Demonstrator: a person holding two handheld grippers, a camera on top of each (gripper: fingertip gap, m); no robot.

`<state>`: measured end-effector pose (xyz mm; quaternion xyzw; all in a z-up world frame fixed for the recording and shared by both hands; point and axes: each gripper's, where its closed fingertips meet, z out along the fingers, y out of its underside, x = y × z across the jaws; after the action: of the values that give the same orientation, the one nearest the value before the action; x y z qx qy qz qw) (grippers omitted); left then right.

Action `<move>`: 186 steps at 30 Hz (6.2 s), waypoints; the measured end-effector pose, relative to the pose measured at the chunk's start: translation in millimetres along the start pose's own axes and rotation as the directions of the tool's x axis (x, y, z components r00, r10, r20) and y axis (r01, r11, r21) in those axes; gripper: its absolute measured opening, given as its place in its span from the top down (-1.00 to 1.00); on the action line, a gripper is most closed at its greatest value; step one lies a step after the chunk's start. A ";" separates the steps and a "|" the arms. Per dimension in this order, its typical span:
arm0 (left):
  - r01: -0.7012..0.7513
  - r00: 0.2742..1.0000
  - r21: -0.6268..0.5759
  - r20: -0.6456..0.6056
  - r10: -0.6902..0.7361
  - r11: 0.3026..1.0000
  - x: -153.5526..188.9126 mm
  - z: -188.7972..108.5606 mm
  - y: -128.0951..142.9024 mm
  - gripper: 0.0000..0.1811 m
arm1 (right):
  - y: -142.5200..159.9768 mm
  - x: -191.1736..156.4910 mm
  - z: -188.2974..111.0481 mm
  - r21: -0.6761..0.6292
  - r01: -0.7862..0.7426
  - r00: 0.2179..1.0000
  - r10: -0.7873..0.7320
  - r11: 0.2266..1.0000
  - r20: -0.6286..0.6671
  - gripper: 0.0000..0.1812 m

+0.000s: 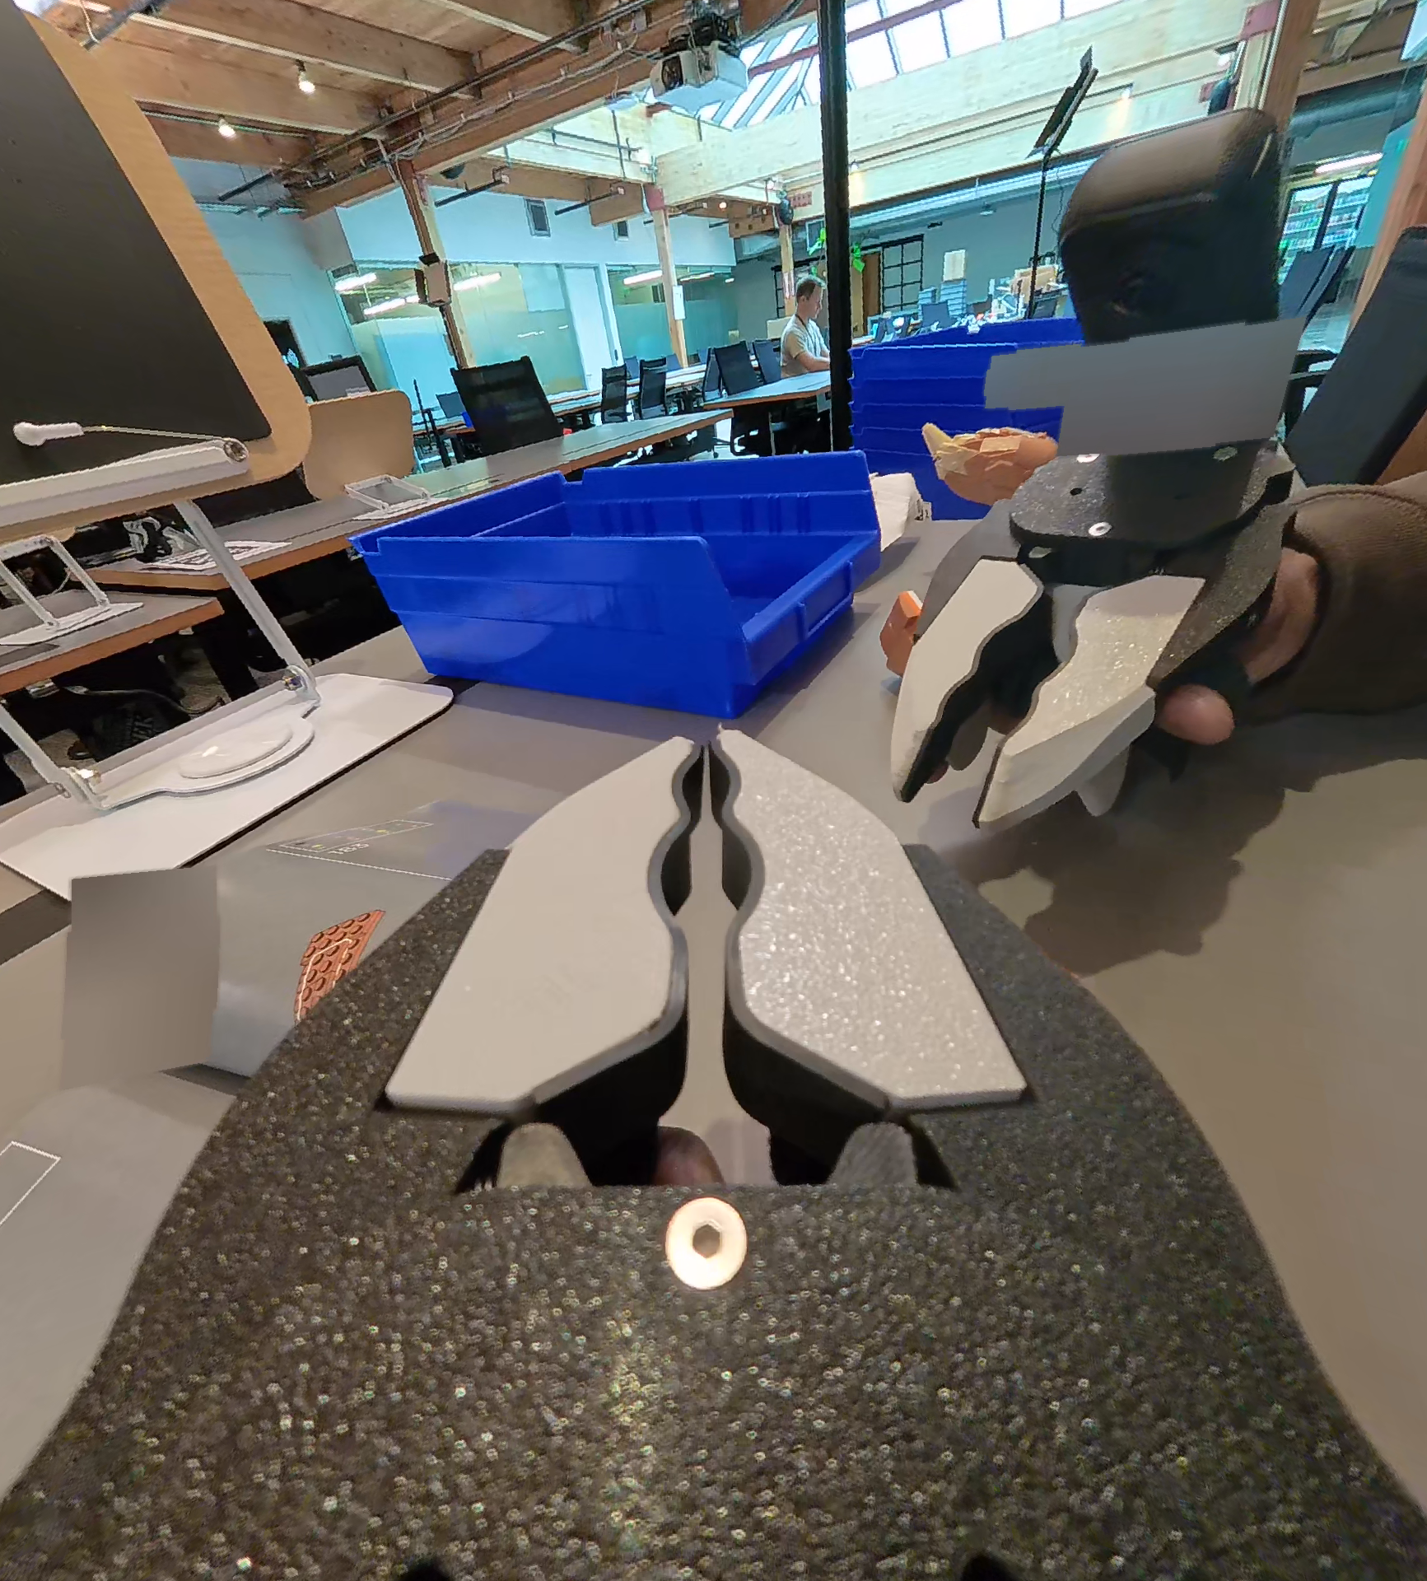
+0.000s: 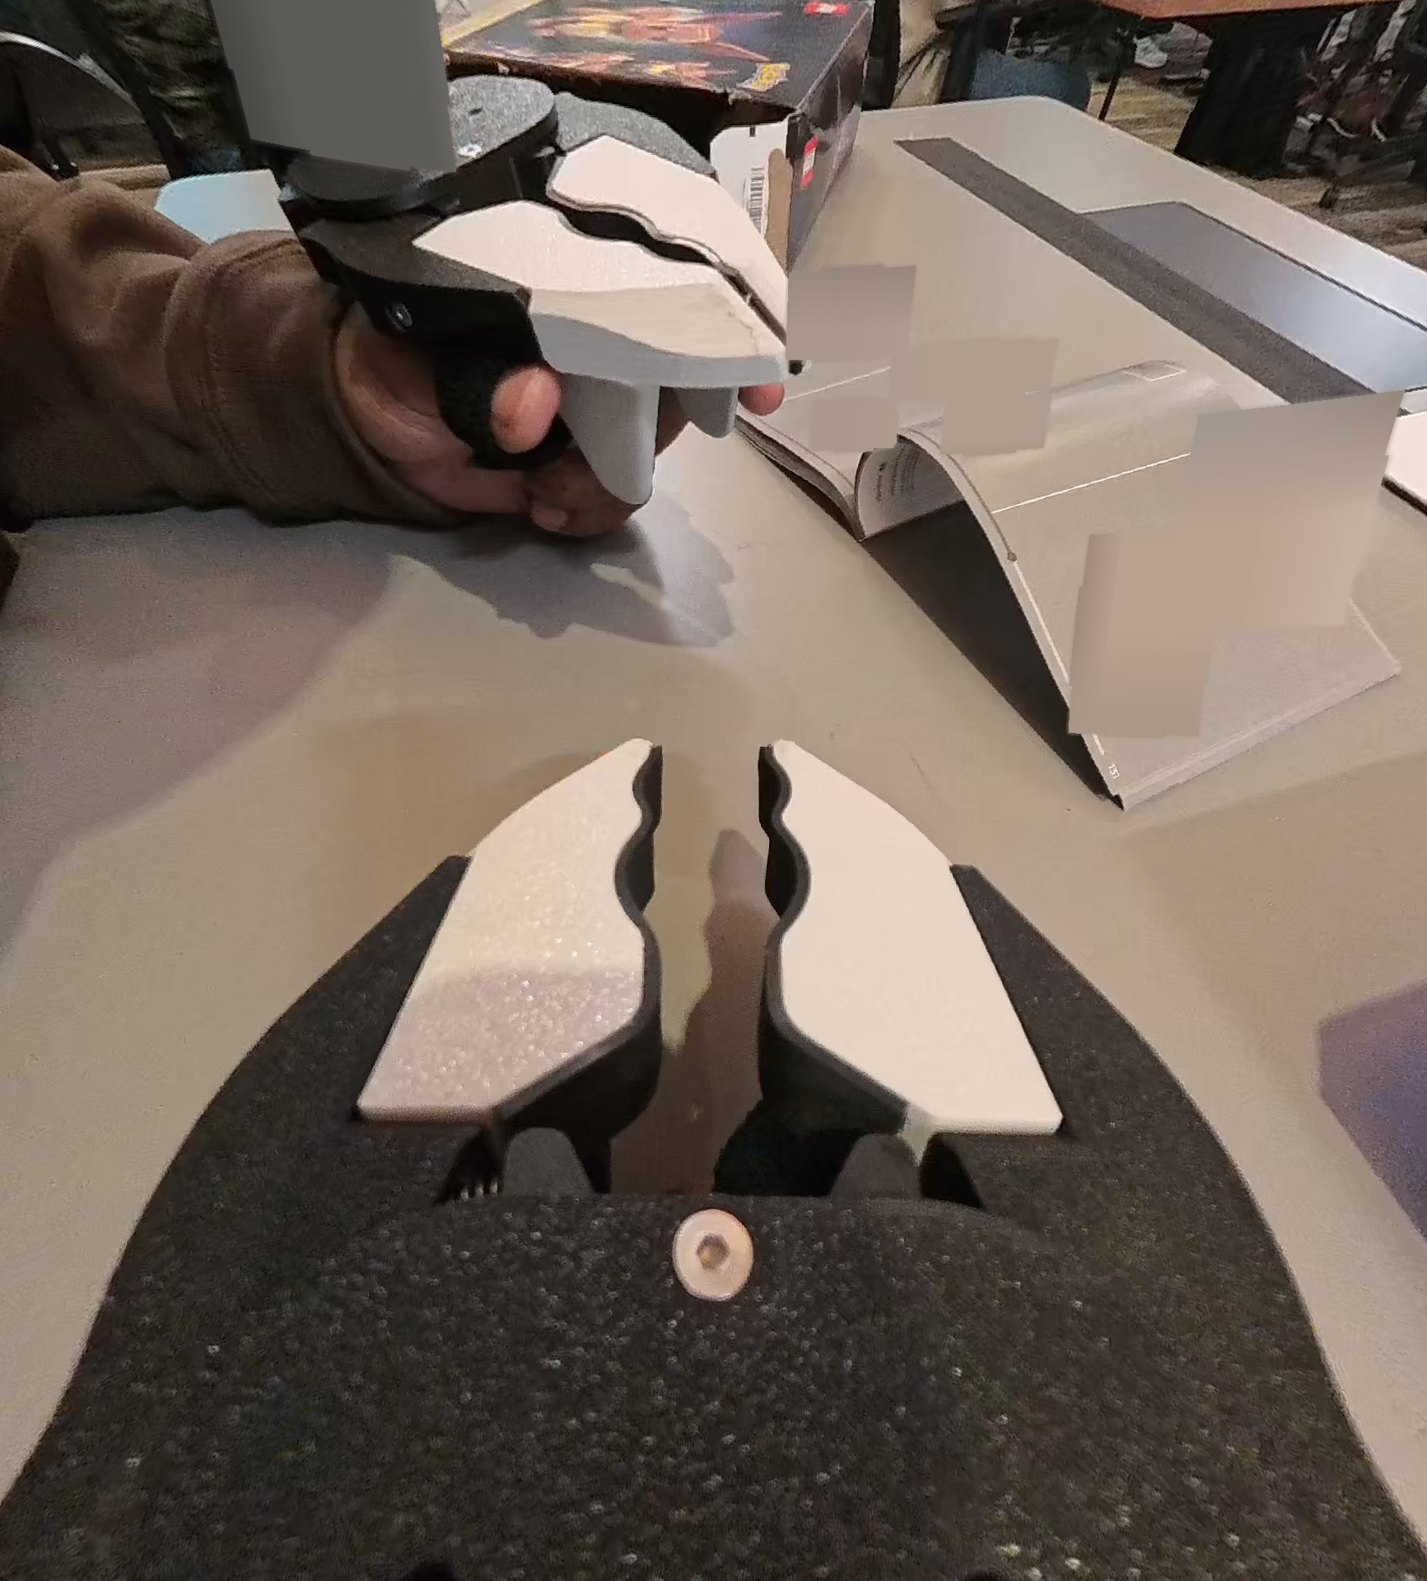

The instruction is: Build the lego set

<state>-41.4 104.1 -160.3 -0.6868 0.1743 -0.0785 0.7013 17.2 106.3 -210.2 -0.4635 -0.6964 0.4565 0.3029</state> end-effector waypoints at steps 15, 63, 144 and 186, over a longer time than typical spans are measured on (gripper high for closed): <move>-0.002 1.000 -0.001 0.000 0.002 1.000 0.2 -0.2 0.2 0.99 | 0.4 -0.4 0.8 -0.003 -0.001 1.000 0.001 1.000 0.003 0.77; -0.049 0.998 -0.030 0.049 0.050 0.998 -14.3 3.6 5.5 0.99 | -39.5 131.9 -158.7 0.082 0.137 0.872 -0.081 0.987 -0.482 0.79; -0.192 0.979 -0.088 0.051 0.197 0.977 -11.8 -0.1 14.8 0.98 | 62.3 382.9 -125.7 -0.779 -0.405 0.877 -0.039 0.479 -0.479 0.78; -0.191 0.982 -0.074 -0.025 0.190 0.979 4.4 2.0 13.5 0.98 | 100.3 409.6 -126.1 -0.889 -0.379 0.906 -0.093 0.259 -0.413 0.81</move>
<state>-38.3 104.9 -174.3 -0.6923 0.2483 -0.0104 0.6775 2.3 544.2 -252.3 -0.6927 -0.7077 -0.1307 0.0479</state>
